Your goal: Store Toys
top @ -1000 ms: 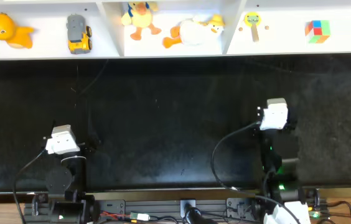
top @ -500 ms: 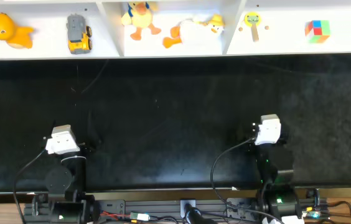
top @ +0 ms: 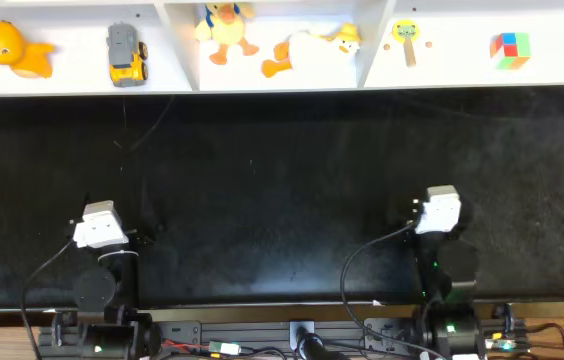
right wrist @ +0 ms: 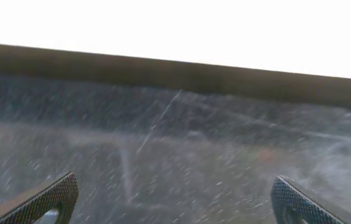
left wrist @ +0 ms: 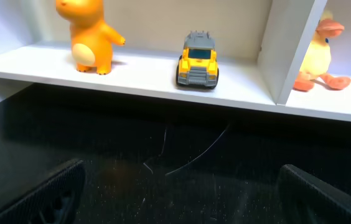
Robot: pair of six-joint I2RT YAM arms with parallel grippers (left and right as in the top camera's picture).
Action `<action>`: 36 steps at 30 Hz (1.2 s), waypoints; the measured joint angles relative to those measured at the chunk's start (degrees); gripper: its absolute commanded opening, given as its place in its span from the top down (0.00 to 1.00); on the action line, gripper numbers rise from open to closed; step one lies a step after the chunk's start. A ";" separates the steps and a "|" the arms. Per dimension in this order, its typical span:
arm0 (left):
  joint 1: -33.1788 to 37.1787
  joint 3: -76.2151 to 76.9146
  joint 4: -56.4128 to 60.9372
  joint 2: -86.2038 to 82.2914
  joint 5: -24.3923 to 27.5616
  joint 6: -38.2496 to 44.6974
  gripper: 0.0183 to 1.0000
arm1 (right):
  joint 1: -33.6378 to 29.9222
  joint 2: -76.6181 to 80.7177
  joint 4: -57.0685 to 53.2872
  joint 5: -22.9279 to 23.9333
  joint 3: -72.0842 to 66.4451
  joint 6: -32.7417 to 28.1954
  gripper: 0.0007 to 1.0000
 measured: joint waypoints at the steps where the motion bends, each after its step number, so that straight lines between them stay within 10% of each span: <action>1: 0.00 0.00 0.00 0.00 0.00 0.00 0.00 | -0.42 -0.87 0.00 0.00 0.00 0.00 0.00; 36: 0.00 0.00 0.00 0.00 -0.02 0.00 0.00 | -3.76 -12.94 0.00 -2.86 0.00 4.09 0.00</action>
